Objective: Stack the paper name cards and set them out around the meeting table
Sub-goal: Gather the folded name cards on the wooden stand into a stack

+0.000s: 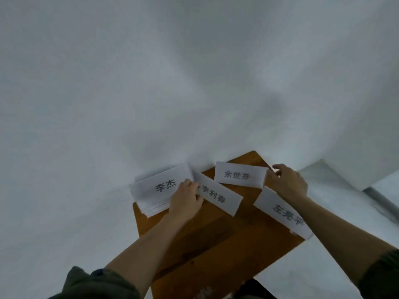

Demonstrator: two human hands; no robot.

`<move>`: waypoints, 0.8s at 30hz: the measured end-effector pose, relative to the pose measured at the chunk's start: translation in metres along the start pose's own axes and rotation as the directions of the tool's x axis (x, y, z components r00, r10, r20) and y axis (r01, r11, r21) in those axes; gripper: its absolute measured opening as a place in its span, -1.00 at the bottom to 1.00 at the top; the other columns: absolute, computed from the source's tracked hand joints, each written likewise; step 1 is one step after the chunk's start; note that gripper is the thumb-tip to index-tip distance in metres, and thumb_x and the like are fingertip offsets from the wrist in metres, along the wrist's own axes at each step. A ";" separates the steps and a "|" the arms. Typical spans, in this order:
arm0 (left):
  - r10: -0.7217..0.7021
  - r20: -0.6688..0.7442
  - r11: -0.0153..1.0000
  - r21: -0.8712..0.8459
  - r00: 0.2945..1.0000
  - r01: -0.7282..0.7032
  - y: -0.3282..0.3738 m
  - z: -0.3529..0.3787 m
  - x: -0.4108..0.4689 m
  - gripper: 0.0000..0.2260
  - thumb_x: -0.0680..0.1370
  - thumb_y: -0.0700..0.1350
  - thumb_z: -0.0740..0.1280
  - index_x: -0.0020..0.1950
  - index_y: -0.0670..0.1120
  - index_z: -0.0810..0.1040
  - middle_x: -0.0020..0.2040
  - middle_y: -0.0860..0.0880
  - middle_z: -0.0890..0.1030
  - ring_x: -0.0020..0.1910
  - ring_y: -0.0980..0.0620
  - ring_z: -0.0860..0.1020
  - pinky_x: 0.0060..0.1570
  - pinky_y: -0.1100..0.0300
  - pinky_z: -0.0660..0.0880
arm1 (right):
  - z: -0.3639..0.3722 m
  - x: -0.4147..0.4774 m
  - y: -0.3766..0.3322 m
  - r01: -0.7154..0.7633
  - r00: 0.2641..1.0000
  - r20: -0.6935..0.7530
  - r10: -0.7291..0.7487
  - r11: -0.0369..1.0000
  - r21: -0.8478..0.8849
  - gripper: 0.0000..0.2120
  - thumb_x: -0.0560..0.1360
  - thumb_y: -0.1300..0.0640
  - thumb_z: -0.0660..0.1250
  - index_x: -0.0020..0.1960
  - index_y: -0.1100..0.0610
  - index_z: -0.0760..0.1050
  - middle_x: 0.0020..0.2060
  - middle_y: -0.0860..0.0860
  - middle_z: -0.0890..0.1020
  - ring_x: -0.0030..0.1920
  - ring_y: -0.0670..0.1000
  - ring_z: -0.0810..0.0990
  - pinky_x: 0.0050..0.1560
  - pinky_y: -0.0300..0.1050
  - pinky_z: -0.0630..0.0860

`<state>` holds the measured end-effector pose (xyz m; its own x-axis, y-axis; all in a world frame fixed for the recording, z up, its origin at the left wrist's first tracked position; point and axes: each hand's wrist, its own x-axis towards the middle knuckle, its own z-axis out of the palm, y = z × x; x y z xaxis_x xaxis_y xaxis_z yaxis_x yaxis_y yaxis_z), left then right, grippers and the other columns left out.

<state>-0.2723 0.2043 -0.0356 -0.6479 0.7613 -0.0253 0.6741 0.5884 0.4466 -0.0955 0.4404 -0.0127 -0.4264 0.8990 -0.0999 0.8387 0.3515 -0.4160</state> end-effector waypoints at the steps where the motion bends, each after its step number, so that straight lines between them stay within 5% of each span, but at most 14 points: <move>1: 0.056 0.050 0.996 0.070 0.997 -0.060 0.006 0.006 0.010 -0.74 0.58 -0.04 0.24 0.26 -0.05 0.44 0.17 -0.01 0.44 0.15 0.03 0.43 0.03 0.18 0.48 | -0.004 -0.002 0.017 -0.051 0.998 -0.019 0.051 0.999 0.005 -0.58 0.56 -0.20 0.18 0.34 -0.04 0.45 0.15 0.00 0.63 0.10 0.07 0.59 0.06 0.01 0.51; 4: 0.117 0.180 0.968 0.201 0.977 -0.153 0.014 0.021 0.034 -0.64 0.57 -0.07 0.28 0.36 -0.04 0.38 0.29 -0.05 0.40 0.27 -0.05 0.41 0.18 0.06 0.48 | -0.013 -0.010 0.058 -0.170 0.985 -0.041 0.169 0.985 -0.027 -0.53 0.53 -0.23 0.23 0.37 -0.06 0.40 0.25 0.07 0.55 0.21 0.13 0.52 0.14 0.11 0.50; 7: 0.113 0.254 0.928 0.319 0.961 -0.193 0.019 0.040 0.052 -0.54 0.56 -0.09 0.29 0.45 -0.03 0.31 0.39 -0.12 0.32 0.40 -0.14 0.31 0.33 -0.05 0.39 | -0.015 -0.017 0.098 -0.278 0.946 0.127 0.297 0.949 -0.152 -0.29 0.43 -0.26 0.38 0.47 -0.04 0.25 0.36 0.15 0.42 0.34 0.22 0.39 0.24 0.22 0.42; 10: 0.105 0.305 0.901 0.373 0.947 -0.220 0.027 0.056 0.060 -0.49 0.58 -0.12 0.25 0.52 -0.03 0.23 0.52 -0.16 0.20 0.52 -0.20 0.13 0.46 -0.14 0.15 | -0.009 -0.021 0.132 -0.337 0.884 0.286 0.370 0.928 -0.160 -0.13 0.31 -0.19 0.53 0.49 -0.01 0.21 0.33 0.15 0.44 0.23 0.20 0.48 0.15 0.20 0.51; 14: 0.152 0.207 0.905 0.364 0.967 -0.220 0.040 0.074 0.063 -0.69 0.59 -0.11 0.24 0.34 -0.06 0.47 0.36 -0.09 0.45 0.44 -0.14 0.27 0.43 -0.06 0.21 | -0.006 -0.022 0.162 -0.361 0.869 0.338 0.362 0.930 -0.068 -0.48 0.44 0.01 0.48 0.34 0.11 0.45 0.08 0.08 0.60 -0.05 0.02 0.54 -0.16 -0.12 0.54; 18: 0.160 0.183 0.915 0.342 0.970 -0.215 0.065 0.089 0.054 -0.77 0.59 -0.03 0.26 0.19 -0.05 0.59 0.20 -0.02 0.56 0.28 -0.05 0.41 0.38 0.06 0.21 | -0.008 -0.011 0.185 -0.404 0.870 0.345 0.351 0.910 0.092 -0.66 0.47 0.07 0.45 0.21 0.11 0.56 -0.03 0.08 0.63 -0.03 0.09 0.62 -0.02 0.04 0.65; 24: 0.089 0.179 0.948 0.287 0.980 -0.139 0.106 0.110 0.022 -0.79 0.59 0.05 0.24 0.10 0.01 0.57 0.10 0.00 0.54 0.17 -0.03 0.46 0.34 0.04 0.30 | -0.014 0.018 0.210 -0.394 0.888 0.371 0.272 0.866 0.308 -0.65 0.50 0.21 0.40 0.28 0.17 0.53 0.13 0.17 0.60 0.09 0.16 0.56 0.05 0.12 0.62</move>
<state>-0.1765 0.3132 -0.0871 -0.5110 0.8472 -0.1455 0.8307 0.5302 0.1698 0.0781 0.5343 -0.0892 -0.2757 0.7972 -0.5370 0.7899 -0.1305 -0.5992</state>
